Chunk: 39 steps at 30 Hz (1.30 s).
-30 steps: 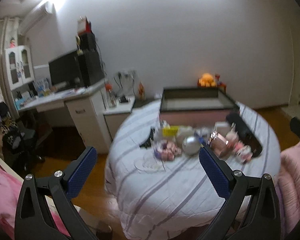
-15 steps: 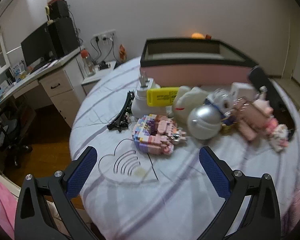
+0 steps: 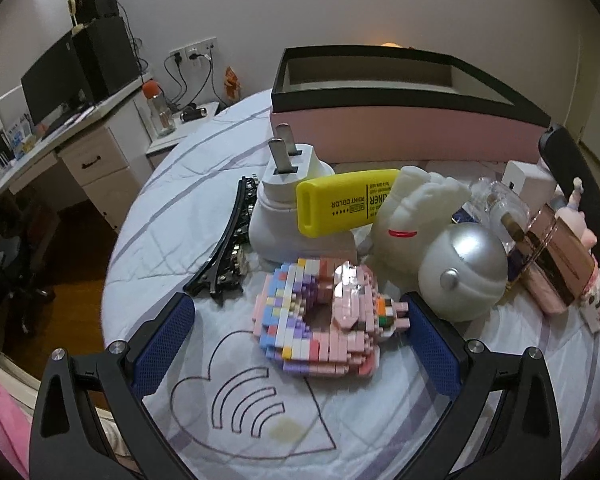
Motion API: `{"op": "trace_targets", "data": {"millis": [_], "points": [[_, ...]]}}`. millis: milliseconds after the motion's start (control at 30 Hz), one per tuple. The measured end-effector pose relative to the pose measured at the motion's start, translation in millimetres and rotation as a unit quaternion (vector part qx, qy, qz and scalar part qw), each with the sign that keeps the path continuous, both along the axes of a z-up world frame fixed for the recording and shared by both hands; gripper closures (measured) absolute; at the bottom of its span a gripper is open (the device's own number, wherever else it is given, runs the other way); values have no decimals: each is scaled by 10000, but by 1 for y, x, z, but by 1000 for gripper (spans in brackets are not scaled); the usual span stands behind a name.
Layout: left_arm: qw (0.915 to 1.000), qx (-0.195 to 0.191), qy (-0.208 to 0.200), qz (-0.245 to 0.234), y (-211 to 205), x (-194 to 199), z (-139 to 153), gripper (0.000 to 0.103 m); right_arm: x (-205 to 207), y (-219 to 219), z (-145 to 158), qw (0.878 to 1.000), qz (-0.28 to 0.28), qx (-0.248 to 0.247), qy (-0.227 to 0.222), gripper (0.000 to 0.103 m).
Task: Organize rigid objects
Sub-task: 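Move left tool to the pixel-block ring while right tool approaches the Hello Kitty block figure, then close left tool on the multicolour pixel-block ring while right tool grasps the Hello Kitty figure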
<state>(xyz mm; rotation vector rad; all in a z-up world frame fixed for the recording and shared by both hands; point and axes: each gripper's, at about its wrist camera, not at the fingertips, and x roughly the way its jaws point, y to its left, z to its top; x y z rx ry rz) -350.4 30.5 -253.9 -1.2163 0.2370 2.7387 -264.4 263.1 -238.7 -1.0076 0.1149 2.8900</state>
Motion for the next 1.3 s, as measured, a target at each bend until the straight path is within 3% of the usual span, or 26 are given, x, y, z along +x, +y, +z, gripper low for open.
{"op": "trace_targets", "data": {"millis": [167, 200, 467, 767, 933, 1033, 1300], "points": [[9996, 236, 70, -139, -1, 4, 2, 33, -2, 3, -3, 10000, 6, 7, -53, 0], [9996, 253, 83, -134, -1, 6, 2, 34, -2, 3, -3, 10000, -1, 32, -71, 0], [9995, 279, 117, -4, -5, 23, 4, 34, 4, 4, -2, 9999, 98, 55, -69, 0], [9995, 302, 127, -25, -9, 47, 5, 34, 28, -19, -2, 9979, 621, -100, 177, 1], [9993, 323, 160, -33, -11, 53, 4, 34, 28, -25, -6, 9969, 762, -141, 138, 13], [9993, 341, 171, -49, -13, 54, 3, 34, 28, -28, -8, 9963, 830, -210, 68, 33], [9992, 356, 192, -43, -11, 53, 3, 33, 25, -31, -13, 9956, 925, -131, -1, 35]]}}
